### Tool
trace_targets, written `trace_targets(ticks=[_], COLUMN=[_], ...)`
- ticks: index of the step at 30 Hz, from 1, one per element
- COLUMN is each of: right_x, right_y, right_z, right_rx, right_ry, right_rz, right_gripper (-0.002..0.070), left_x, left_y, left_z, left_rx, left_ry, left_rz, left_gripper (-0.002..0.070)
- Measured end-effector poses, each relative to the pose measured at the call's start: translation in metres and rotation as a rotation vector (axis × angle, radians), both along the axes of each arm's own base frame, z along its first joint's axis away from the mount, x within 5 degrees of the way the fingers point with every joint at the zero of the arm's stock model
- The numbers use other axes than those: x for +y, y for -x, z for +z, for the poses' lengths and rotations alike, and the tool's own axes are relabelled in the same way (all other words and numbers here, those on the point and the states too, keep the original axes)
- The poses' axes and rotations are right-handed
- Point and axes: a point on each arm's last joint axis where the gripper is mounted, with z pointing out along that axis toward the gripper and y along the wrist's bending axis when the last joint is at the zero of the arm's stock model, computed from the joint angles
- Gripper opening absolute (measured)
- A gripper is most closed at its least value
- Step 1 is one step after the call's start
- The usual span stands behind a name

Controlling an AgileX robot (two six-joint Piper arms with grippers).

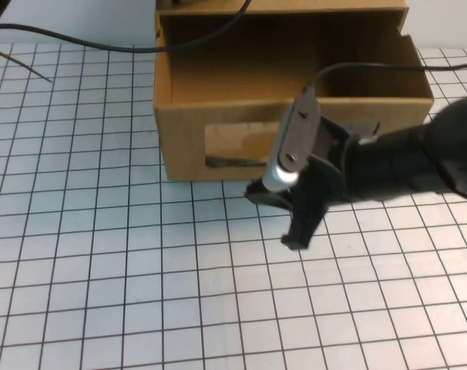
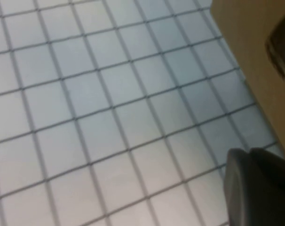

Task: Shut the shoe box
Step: Close the shoe box with your right arm

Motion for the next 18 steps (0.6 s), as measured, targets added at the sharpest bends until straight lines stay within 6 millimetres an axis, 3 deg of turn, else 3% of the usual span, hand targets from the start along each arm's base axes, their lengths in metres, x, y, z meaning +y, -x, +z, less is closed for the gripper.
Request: trace_targets(ticks=[4,11,18], right_x=[0.013,0.034,0.038], right_y=[-0.024,-0.070,-0.092], right_z=[0.001,-0.014,-0.013], right_rx=[-0.018,-0.045,-0.061], right_ry=[-0.011,-0.013,-0.042], right_rz=[-0.003,-0.038,-0.099], right_gripper=[-0.0013,-0.0013,-0.0013], left_x=[0.000,-0.001,-0.001], left_y=[0.000,0.001,0.001], left_z=[0.000,0.001,0.001], left_rx=[0.002,-0.007,-0.012], left_ry=[0.007,0.013,0.013], left_rz=[-0.002,-0.018,-0.020], left_gripper=[-0.0006,-0.0006,-0.0006])
